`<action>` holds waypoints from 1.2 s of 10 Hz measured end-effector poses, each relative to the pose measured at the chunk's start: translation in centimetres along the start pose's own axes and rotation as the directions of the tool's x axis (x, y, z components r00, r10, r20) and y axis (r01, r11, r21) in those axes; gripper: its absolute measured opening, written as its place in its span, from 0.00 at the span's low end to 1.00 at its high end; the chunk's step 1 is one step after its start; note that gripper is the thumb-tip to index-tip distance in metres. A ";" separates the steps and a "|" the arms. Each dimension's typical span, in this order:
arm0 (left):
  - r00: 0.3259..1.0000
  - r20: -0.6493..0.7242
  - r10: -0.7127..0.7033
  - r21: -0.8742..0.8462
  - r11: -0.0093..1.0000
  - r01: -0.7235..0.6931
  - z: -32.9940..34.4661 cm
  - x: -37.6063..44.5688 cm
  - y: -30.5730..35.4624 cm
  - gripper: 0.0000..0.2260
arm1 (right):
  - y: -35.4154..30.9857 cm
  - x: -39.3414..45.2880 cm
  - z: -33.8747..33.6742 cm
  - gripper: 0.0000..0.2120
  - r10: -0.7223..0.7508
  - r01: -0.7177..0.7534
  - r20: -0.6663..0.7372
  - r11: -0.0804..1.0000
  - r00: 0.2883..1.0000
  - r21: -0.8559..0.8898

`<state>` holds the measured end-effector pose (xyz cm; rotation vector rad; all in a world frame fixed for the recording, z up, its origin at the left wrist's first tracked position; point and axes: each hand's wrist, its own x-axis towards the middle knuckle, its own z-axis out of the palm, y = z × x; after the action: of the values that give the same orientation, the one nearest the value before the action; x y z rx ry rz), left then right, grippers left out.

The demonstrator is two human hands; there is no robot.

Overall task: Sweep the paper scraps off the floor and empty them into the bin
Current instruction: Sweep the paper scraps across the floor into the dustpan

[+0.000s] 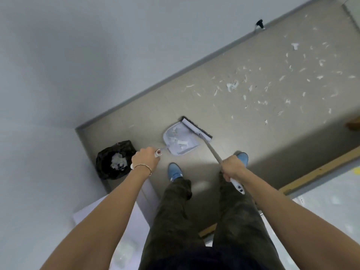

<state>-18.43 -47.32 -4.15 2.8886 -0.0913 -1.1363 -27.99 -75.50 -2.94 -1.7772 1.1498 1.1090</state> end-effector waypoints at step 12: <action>0.875 0.245 0.416 0.552 0.682 -0.479 -5.9 3.9 6.8 0.09 | 5.5 -5.6 4.7 0.11 0.170 -0.285 0.230 0.512 0.958 0.810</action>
<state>-11.87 -54.28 -2.07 2.9821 -1.3280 -1.3183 -35.70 -71.42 -0.10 -0.7827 1.5236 0.5782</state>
